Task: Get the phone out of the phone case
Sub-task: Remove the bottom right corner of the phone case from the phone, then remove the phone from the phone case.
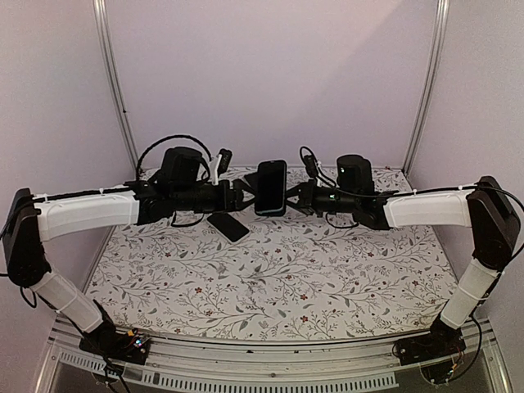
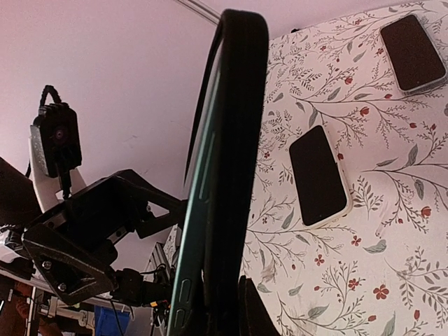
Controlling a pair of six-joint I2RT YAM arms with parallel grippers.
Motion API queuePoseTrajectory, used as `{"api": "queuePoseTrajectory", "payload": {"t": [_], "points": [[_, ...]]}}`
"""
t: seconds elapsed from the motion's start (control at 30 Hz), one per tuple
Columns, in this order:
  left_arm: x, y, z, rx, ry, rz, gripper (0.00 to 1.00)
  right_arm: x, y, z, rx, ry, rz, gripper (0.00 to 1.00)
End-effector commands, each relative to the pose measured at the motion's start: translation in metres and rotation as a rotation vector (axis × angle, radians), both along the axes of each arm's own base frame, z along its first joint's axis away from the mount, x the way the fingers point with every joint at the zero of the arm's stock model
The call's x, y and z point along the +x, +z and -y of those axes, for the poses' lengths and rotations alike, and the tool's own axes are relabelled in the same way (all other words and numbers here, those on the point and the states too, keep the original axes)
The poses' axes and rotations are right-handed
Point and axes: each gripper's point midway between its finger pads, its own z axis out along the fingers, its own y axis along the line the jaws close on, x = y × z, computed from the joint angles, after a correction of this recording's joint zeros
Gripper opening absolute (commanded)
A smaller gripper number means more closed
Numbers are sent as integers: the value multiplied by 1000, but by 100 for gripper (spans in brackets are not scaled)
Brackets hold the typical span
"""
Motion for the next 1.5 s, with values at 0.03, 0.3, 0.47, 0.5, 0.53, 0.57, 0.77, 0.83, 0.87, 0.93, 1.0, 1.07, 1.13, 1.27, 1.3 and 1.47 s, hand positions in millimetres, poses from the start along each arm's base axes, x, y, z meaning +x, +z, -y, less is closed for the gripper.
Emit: {"api": "queuePoseTrajectory", "payload": {"t": [0.03,0.3,0.47,0.5,0.53,0.57,0.77,0.83,0.87,0.93,1.0,1.07,1.13,1.27,1.3,1.47], "points": [[-10,2,14,108,-51,61,80,9,32,-4,56,1,71,0],[-13,-4,35,264,-68,117,81,11,39,-8,70,10,54,0],[-7,-7,42,430,-9,180,83,11,38,-11,73,20,26,0],[-6,-7,41,461,4,192,83,11,38,-11,71,22,23,0],[-5,-5,42,486,11,207,83,12,37,-12,70,21,19,0],[-4,-7,42,516,21,219,83,13,38,-12,69,22,17,0],[-5,-6,44,664,38,298,85,15,43,-15,68,29,5,0],[-6,-5,44,682,43,312,85,16,43,-16,66,26,1,0],[-6,-4,45,686,44,318,85,16,44,-16,68,26,3,0],[-5,-3,45,702,52,331,85,16,44,-17,70,28,-2,0],[-4,-3,44,723,62,343,85,16,43,-17,71,31,-7,0],[-2,-3,44,751,73,356,85,16,44,-18,73,35,-8,0],[-2,-2,46,778,84,377,85,15,44,-18,74,38,-11,0],[-1,2,51,823,103,426,84,14,43,-18,74,40,-15,0],[0,2,52,833,104,435,84,14,42,-18,73,40,-18,0],[1,3,54,890,126,476,83,13,42,-20,75,47,-24,0]]}}
